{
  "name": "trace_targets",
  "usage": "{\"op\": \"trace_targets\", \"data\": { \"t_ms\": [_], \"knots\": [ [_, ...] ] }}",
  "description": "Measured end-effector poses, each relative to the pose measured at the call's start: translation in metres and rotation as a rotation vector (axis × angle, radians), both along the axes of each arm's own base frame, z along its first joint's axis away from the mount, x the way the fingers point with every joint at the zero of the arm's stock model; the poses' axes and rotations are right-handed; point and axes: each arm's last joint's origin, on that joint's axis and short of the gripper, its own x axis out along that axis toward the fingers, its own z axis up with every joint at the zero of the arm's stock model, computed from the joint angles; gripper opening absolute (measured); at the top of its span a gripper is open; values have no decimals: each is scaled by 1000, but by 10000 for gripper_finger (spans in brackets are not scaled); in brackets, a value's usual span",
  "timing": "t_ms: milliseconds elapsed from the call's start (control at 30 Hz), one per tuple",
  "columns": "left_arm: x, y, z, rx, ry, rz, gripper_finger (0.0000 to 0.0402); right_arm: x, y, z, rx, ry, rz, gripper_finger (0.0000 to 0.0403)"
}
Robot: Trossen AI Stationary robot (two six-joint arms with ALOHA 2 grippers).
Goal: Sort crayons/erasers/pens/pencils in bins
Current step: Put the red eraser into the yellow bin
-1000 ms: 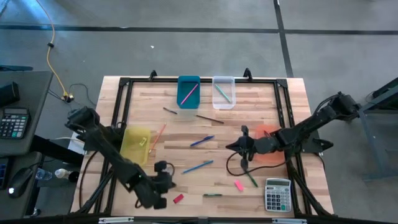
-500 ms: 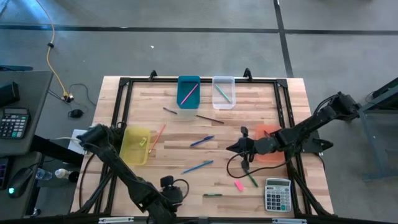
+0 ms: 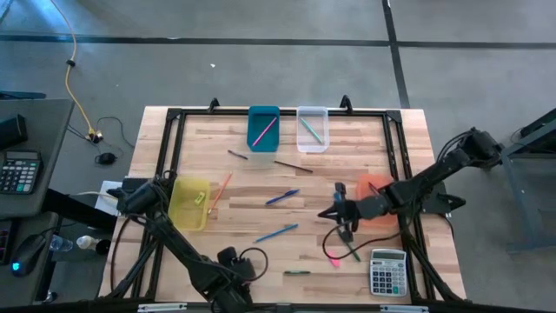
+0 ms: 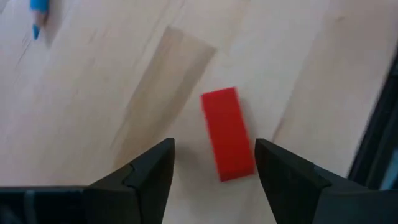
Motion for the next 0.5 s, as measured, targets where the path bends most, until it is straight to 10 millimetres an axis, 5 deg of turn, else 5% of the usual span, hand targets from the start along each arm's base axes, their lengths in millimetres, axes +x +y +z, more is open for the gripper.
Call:
{"op": "trace_targets", "data": {
  "t_ms": [200, 500],
  "knots": [
    [-3, 1, -1, -7, 45, -7, 195, -2, 5, 0, -12, -2, 31, 0],
    [-5, -2, -1, 19, 98, -177, 104, -3, 6, 1, -18, -10, 18, 0]
  ]
}}
